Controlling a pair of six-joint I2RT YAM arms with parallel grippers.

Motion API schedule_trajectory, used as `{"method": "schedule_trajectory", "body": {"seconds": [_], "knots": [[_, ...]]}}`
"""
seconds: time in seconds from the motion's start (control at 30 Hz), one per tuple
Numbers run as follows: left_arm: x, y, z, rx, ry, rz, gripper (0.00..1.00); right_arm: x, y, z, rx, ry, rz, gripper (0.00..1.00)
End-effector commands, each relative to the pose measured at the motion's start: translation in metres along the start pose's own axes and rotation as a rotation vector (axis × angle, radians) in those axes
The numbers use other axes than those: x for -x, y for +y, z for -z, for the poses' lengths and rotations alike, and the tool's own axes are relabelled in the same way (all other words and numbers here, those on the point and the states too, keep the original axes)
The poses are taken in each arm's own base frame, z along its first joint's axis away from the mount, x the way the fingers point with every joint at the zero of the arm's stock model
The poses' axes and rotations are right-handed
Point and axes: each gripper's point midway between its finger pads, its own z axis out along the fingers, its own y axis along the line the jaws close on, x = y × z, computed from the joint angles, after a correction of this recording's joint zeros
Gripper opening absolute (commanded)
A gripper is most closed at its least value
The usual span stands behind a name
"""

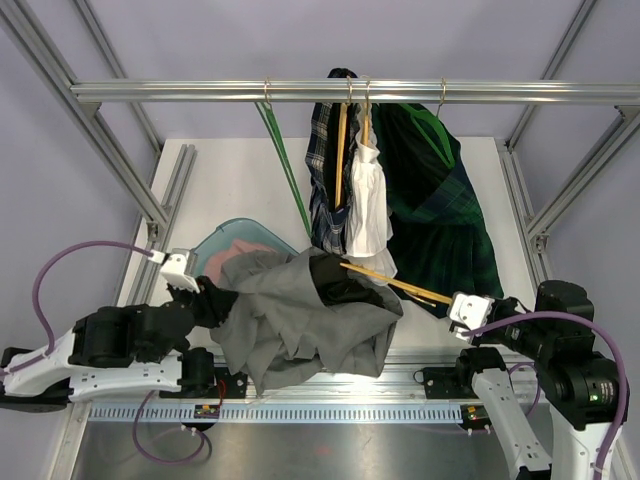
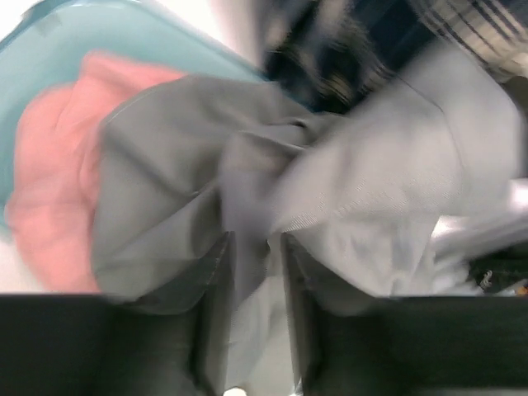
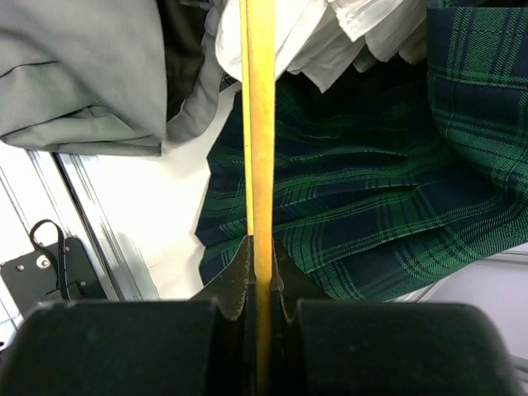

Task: Remove the skirt from the hanger

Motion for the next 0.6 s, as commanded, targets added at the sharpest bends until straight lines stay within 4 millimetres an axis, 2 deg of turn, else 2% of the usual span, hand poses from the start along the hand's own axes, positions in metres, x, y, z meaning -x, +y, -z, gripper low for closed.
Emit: {"method": "schedule_trajectory", "body": {"seconds": [0.0,0.03,0.07,0.17,0.2,0.27,0.37,0.4,0.43,0.5,0.53,0.57], "knots": [[0.018,-0.067,0.004,-0.323,-0.068,-0.136,0.42,-0.021,0.052,0.014,0.185,0.110,-0.121,0.00],[0.026,-0.085,0.008,-0.392,-0.097,-0.130,0.54,-0.021,0.052,0.014,0.194,0.108,-0.119,0.00],[0.023,-0.096,0.010,-0.451,-0.088,-0.184,0.60,-0.021,0.053,0.013,0.203,0.104,-0.113,0.00],[0.032,-0.121,0.020,-0.553,-0.101,-0.232,0.75,-0.021,0.054,0.010,0.225,0.097,-0.107,0.00],[0.030,-0.129,0.018,-0.557,-0.083,-0.257,0.79,-0.021,0.056,0.008,0.237,0.090,-0.110,0.00],[0.033,-0.144,0.020,-0.596,-0.073,-0.286,0.85,-0.020,0.058,0.007,0.248,0.079,-0.108,0.00],[0.024,-0.169,0.005,-0.589,-0.026,-0.346,0.89,-0.017,0.061,0.004,0.269,0.058,-0.113,0.00],[0.027,-0.175,0.003,-0.577,-0.027,-0.349,0.93,-0.016,0.061,0.004,0.273,0.053,-0.116,0.00],[0.017,-0.183,-0.011,-0.532,0.006,-0.377,0.95,-0.014,0.061,0.003,0.278,0.041,-0.121,0.00],[0.017,-0.188,-0.024,-0.457,-0.003,-0.384,0.99,-0.010,0.062,0.003,0.289,0.024,-0.127,0.00],[0.009,-0.190,-0.035,-0.412,0.011,-0.412,0.99,-0.010,0.063,0.003,0.290,0.021,-0.131,0.00],[0.012,-0.184,-0.045,-0.324,-0.014,-0.384,0.99,-0.009,0.063,0.003,0.293,0.018,-0.132,0.00]]}}
